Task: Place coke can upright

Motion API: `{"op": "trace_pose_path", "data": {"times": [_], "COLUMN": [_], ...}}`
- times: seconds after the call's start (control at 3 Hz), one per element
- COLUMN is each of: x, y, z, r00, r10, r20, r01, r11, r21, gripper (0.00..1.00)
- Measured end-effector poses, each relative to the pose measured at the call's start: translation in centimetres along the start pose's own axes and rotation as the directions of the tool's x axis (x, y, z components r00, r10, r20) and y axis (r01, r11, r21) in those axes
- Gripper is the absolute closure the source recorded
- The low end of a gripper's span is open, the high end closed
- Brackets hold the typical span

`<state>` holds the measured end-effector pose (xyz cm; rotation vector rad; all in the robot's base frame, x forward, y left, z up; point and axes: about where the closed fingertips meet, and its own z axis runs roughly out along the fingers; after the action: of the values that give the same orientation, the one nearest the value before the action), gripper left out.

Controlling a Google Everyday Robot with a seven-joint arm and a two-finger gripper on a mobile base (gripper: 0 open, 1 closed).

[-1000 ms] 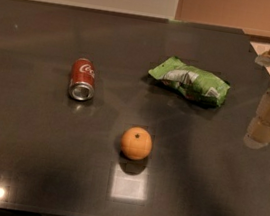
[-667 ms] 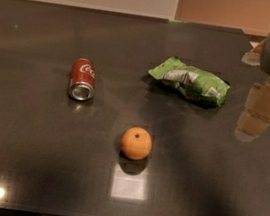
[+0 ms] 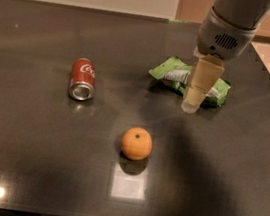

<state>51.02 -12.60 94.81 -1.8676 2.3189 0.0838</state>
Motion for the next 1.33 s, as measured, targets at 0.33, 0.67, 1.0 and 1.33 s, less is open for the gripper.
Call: {"op": "trace_pose_path", "data": {"times": [0.33,0.67,1.0,1.33], "x": [-3.5,-6.2,-9.0,-11.9], "y": [-1.3,-2.1,-2.4,-2.8], "z": [2.6,4.7,5.9,6.4], "r00": [0.998,0.991,0.982,0.973], "r10": [0.049,0.113,0.165,0.216], "r20": [-0.031,-0.075,-0.094,-0.083], "r01": [-0.049,-0.112,-0.162,-0.216], "r11": [0.9988,0.9935,0.9861,0.9764], "r21": [-0.001,0.021,0.035,0.016], "gripper": [0.0,0.0,0.0,0.0]}}
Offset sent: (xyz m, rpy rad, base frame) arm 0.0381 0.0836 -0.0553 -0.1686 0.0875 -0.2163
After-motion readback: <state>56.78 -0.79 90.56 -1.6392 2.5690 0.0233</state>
